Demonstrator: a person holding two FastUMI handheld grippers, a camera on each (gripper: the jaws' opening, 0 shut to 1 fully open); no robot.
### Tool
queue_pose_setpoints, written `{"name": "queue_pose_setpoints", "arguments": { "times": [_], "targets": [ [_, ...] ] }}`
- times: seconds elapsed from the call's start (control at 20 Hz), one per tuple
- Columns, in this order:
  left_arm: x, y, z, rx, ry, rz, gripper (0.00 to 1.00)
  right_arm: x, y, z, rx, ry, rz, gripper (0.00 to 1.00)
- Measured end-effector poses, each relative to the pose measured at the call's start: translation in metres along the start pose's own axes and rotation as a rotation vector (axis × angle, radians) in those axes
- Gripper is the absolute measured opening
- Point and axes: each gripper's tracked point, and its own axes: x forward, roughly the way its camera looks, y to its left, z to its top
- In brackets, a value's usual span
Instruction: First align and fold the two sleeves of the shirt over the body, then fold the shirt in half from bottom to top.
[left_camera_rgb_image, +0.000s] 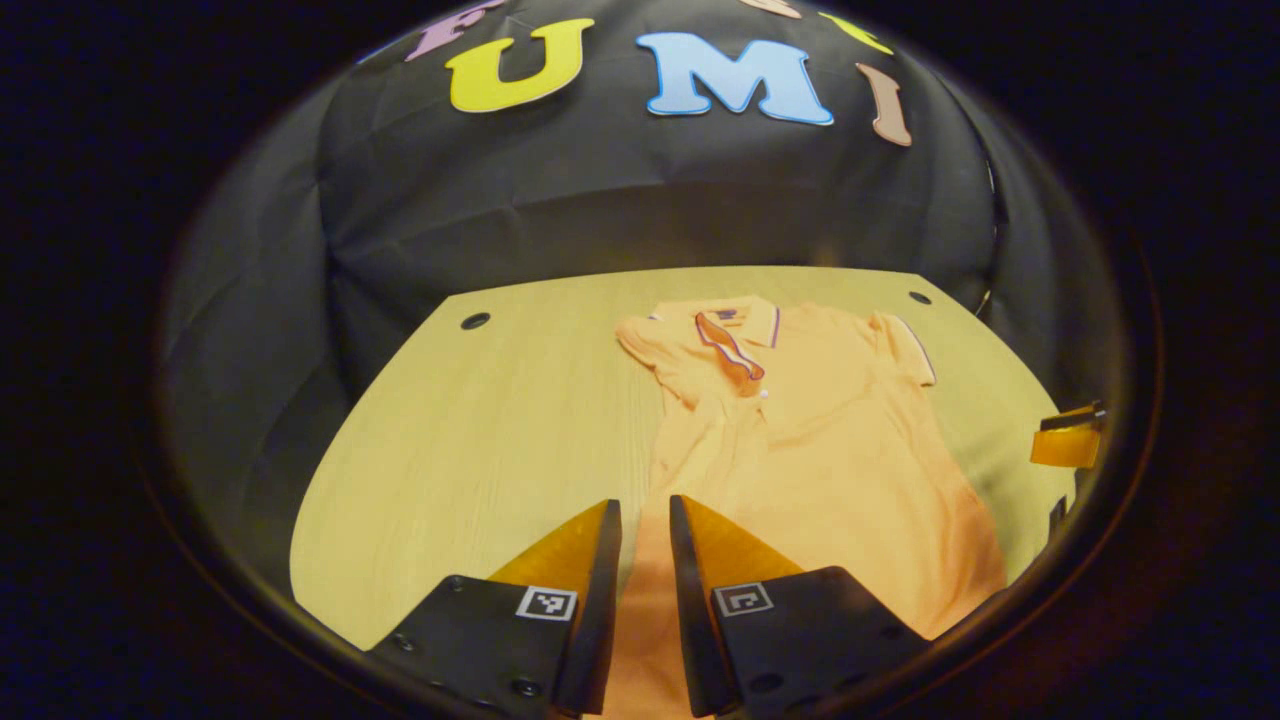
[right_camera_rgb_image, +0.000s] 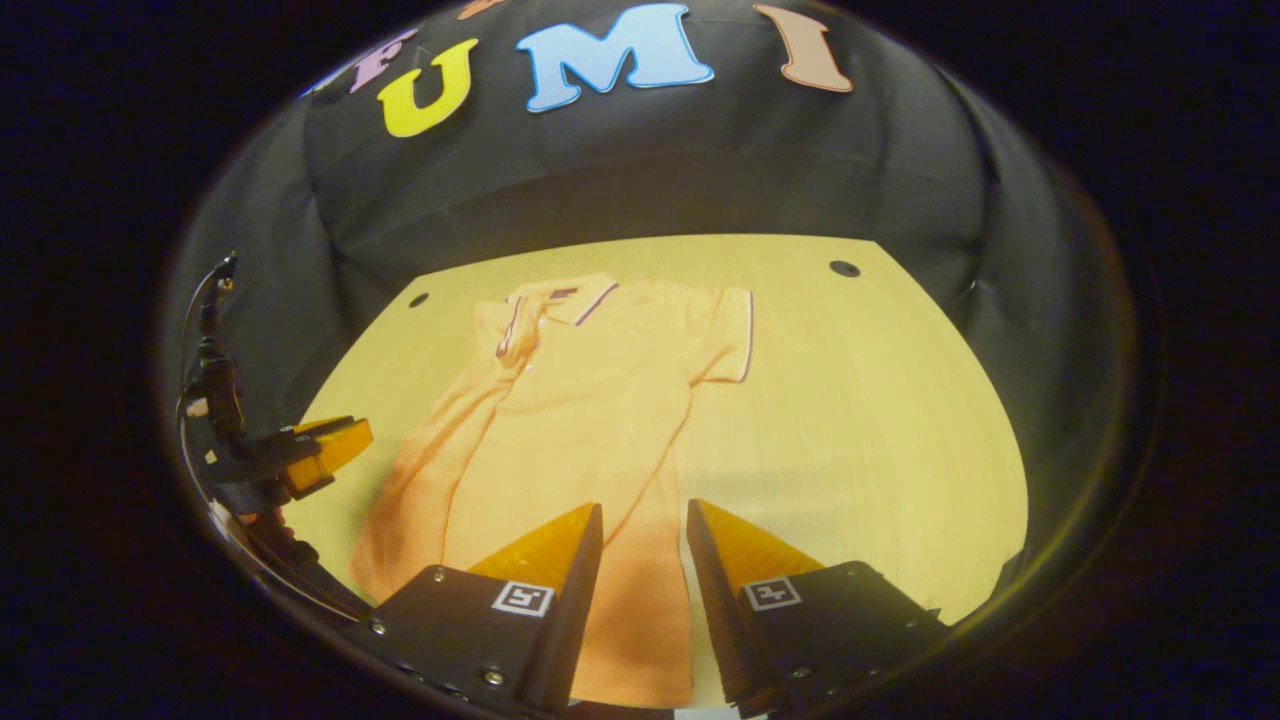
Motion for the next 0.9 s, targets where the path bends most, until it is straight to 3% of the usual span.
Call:
{"name": "queue_pose_setpoints", "arguments": {
  "times": [0.05,0.1,0.25,0.45,0.5,0.6,0.65,0.7,0.8,0.85,0.9],
  "targets": [
    [-0.005,0.002,-0.009,0.001,0.012,0.000,0.40,0.000,0.001,-0.007,-0.007,0.015,0.003,0.55],
    [-0.010,0.003,-0.017,0.004,0.022,0.002,0.32,0.001,0.001,-0.016,-0.016,0.034,0.006,0.55],
    [-0.024,0.005,-0.047,0.016,0.067,-0.007,0.39,0.005,0.002,-0.040,-0.034,0.090,0.013,0.55],
    [-0.040,0.009,-0.087,0.036,0.136,-0.018,0.56,0.006,0.001,-0.073,-0.044,0.162,0.014,0.54],
    [-0.045,0.009,-0.096,0.038,0.151,-0.025,0.56,0.005,0.001,-0.081,-0.048,0.179,0.013,0.55],
    [-0.051,0.007,-0.113,0.041,0.178,-0.045,0.68,0.004,0.000,-0.093,-0.056,0.213,0.012,0.55],
    [-0.055,0.006,-0.120,0.043,0.189,-0.054,0.80,0.004,0.000,-0.098,-0.057,0.225,0.012,0.55],
    [-0.057,0.006,-0.125,0.051,0.196,-0.059,0.78,0.001,-0.001,-0.103,-0.059,0.235,0.009,0.55],
    [-0.063,0.007,-0.136,0.063,0.211,-0.064,0.88,-0.002,-0.002,-0.112,-0.059,0.255,0.007,0.55],
    [-0.065,0.006,-0.140,0.059,0.220,-0.071,0.92,-0.004,-0.003,-0.116,-0.059,0.265,0.004,0.49],
    [-0.068,0.005,-0.145,0.057,0.227,-0.072,0.93,-0.005,-0.004,-0.121,-0.063,0.275,0.002,0.55]
  ]
}}
